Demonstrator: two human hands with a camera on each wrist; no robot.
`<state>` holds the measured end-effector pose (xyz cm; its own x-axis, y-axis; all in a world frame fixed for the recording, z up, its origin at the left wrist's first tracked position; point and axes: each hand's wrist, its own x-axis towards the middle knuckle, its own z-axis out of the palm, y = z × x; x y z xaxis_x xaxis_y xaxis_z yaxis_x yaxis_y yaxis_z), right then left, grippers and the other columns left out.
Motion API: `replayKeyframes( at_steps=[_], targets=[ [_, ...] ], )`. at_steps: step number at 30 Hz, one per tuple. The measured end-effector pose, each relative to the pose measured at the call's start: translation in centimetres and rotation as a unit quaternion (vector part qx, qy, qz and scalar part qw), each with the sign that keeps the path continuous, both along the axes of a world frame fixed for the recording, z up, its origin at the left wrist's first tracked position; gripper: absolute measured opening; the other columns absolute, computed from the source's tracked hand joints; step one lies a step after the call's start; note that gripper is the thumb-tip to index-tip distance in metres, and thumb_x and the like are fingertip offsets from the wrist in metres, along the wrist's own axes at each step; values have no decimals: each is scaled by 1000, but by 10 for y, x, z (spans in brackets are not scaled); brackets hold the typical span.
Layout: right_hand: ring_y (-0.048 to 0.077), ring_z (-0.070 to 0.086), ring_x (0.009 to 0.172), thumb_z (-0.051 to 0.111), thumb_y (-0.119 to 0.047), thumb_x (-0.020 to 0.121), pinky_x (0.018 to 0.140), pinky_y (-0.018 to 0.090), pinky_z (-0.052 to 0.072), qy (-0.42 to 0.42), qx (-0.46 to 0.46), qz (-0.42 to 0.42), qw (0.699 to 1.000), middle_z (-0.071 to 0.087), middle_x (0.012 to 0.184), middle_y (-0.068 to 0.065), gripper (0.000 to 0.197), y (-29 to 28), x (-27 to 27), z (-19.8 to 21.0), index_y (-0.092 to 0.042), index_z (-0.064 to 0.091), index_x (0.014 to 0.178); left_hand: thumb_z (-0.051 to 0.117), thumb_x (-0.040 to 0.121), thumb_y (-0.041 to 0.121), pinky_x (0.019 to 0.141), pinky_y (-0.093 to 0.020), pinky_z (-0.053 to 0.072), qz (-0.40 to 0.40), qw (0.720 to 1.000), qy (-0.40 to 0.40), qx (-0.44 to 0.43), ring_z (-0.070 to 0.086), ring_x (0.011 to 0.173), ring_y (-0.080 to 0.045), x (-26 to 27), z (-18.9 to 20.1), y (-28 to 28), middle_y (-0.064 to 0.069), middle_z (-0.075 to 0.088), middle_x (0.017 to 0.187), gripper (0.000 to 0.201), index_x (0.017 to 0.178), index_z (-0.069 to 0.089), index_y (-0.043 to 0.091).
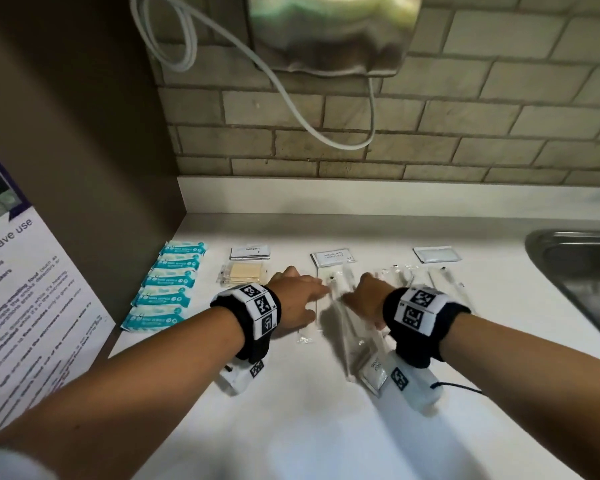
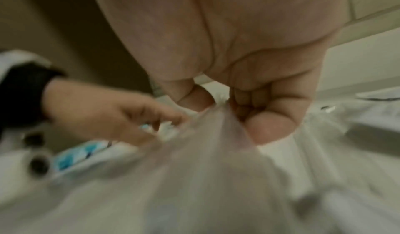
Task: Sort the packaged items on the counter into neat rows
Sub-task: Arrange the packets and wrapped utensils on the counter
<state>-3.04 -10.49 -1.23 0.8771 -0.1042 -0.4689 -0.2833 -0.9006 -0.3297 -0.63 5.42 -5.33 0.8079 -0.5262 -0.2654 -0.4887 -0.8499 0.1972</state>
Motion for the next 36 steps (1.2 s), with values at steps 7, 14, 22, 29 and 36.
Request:
replayKeyframes(
  at_steps=[7, 14, 22, 29, 36],
  targets=[
    [28, 63, 112, 58, -31, 90, 93, 34, 52, 9, -77, 54, 995, 63, 122, 11, 47, 13, -10, -28, -3, 50, 127, 56, 87, 53, 99, -41, 28, -20, 998, -46, 41, 36, 119, -23, -1, -2, 3, 12, 48, 144, 50, 134, 53, 37],
    [23, 62, 61, 55, -22, 90, 50, 25, 47, -10, -16, 65, 998, 60, 64, 5, 25, -3, 6, -4, -8, 54, 69, 62, 80, 55, 94, -37, 29, 25, 999, -9, 28, 36, 117, -21, 9, -9, 9, 12, 55, 134, 54, 130, 55, 35],
    [18, 47, 47, 56, -19, 85, 46, 23, 36, -128, -15, 11, 992, 50, 47, 4, 33, -61, 34, 28, -9, 42, 57, 49, 92, 50, 111, -45, 22, -39, 998, -10, -42, 35, 127, -17, -5, -8, -42, 7, 46, 144, 48, 139, 43, 44],
    [18, 51, 45, 52, -18, 84, 60, 26, 47, -73, -45, 38, 996, 44, 21, -4, 38, -81, 29, 12, -9, 51, 47, 54, 88, 56, 103, -35, 20, -27, 999, 28, 33, 28, 136, -19, 7, 7, -35, 6, 42, 150, 42, 127, 60, 40],
    [23, 59, 64, 56, -15, 88, 59, 22, 49, -91, 10, 30, 995, 56, 47, 0, 19, -89, 25, 26, -2, 67, 95, 53, 92, 42, 100, -36, 23, -42, 998, -13, -45, 41, 126, -19, 17, 5, -55, 9, 59, 131, 32, 121, 63, 36]
  ],
)
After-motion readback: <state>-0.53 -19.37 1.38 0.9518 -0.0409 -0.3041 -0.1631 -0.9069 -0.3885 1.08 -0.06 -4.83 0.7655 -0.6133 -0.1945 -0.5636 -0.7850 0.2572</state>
